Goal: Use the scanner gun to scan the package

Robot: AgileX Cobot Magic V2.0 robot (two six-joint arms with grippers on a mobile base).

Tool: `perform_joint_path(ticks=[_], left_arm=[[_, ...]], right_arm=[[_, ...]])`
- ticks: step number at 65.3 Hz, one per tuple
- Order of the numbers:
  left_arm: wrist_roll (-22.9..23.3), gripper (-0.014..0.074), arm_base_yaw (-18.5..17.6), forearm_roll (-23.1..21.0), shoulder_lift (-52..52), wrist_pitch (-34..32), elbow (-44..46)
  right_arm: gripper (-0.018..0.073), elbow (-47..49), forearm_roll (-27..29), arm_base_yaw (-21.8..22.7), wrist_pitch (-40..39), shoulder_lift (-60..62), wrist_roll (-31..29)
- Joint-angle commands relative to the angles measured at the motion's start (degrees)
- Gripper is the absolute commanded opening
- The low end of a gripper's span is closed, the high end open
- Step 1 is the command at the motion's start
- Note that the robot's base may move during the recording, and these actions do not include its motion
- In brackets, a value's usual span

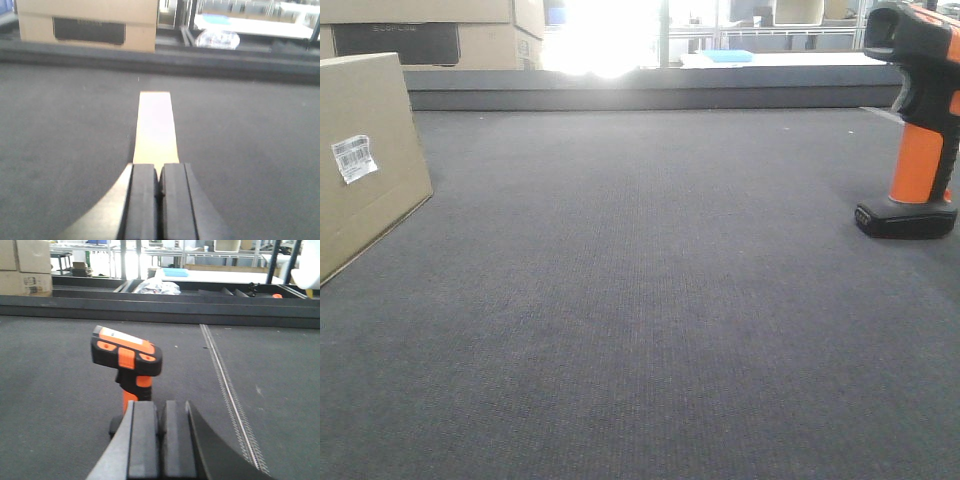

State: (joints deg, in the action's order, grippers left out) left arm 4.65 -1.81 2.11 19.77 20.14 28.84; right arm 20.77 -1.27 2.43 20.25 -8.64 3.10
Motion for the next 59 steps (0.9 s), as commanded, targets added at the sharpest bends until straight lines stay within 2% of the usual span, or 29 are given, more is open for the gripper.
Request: perform_joint_path(ticks=[1, 13, 59], left_arm=[[0.46, -0.0111, -0.12, -0.18, -3.41, -1.61, -0.71], [0.46, -0.0111, -0.12, -0.18, -7.99, 2.35, -0.8], [0.46, -0.0111, -0.12, -0.18, -8.79, 2.83, -0.8]], right_arm=[[-0.0154, 0.15, 1.27, -1.41, -0.5, 1.61, -0.66], [-0.0154, 0.15, 1.27, -4.19, 5.59, 7.71, -0.66], [-0.0154, 0.15, 1.27, -4.19, 5.06, 8.64, -0.66]])
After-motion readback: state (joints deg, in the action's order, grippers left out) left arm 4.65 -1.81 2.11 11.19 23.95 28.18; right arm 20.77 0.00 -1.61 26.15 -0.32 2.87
